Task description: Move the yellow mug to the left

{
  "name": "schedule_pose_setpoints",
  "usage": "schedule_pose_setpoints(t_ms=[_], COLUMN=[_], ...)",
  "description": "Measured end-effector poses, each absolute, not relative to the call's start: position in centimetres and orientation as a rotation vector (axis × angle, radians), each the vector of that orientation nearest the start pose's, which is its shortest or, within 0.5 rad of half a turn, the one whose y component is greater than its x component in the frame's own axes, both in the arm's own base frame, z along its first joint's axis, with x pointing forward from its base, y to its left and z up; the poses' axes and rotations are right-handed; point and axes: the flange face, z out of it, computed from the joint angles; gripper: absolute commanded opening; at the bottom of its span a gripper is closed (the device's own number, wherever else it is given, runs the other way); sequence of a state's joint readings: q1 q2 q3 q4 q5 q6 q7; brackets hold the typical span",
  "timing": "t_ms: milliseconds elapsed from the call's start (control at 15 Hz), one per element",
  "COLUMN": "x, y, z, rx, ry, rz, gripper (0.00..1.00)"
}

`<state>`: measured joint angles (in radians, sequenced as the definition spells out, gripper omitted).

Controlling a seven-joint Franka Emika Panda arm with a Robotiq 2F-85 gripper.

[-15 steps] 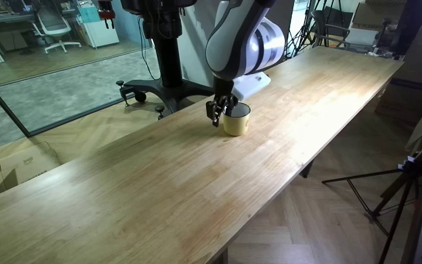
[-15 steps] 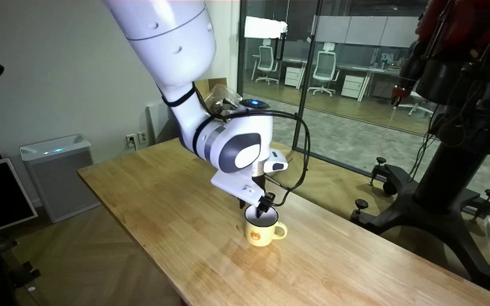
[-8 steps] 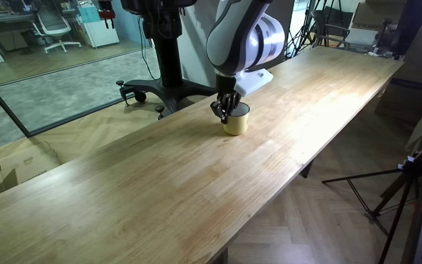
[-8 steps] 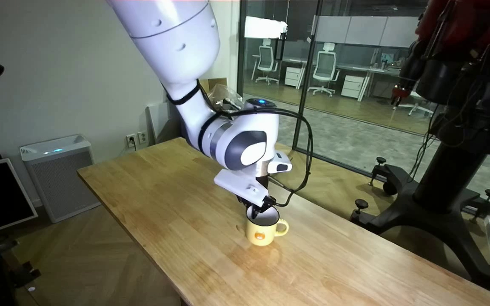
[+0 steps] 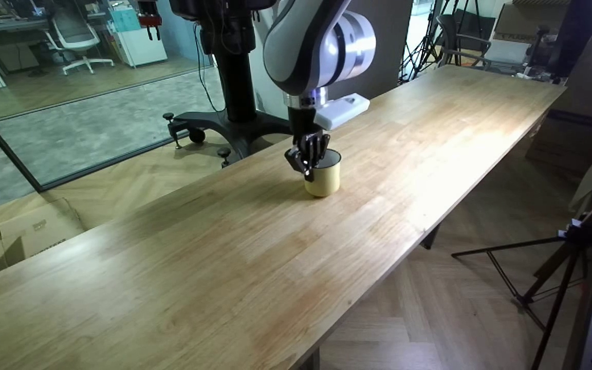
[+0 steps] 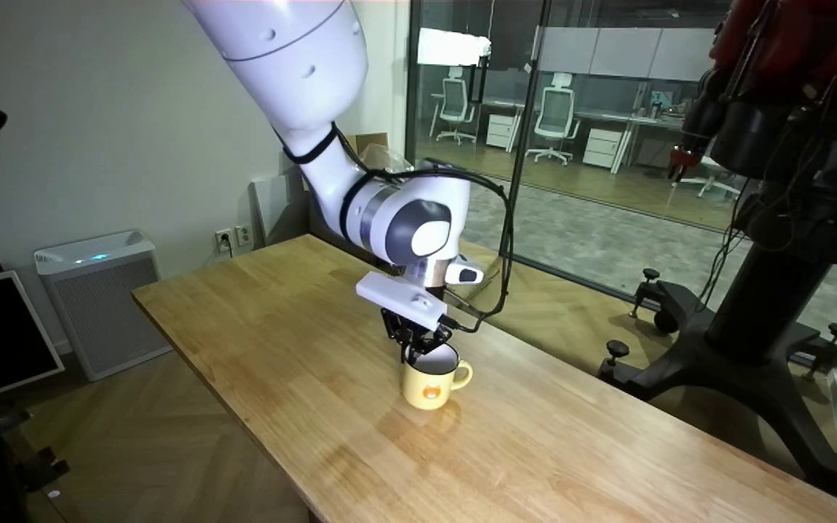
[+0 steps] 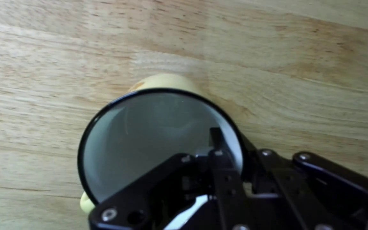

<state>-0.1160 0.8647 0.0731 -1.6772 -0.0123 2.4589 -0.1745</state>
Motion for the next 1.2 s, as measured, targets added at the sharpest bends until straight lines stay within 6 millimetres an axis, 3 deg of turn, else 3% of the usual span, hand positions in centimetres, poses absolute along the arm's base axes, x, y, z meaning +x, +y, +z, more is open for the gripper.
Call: schedule_pose_setpoints(t_ms=[533, 800, 1200], x=[68.8, 69.7, 70.5], y=[3.3, 4.4, 4.6], z=[8.9, 8.9, 8.9], rx=[-3.107, -3.117, -3.116], ry=[-0.272, -0.263, -0.258], rz=[0.020, 0.019, 0.073], gripper=[0.03, 0.03, 0.03])
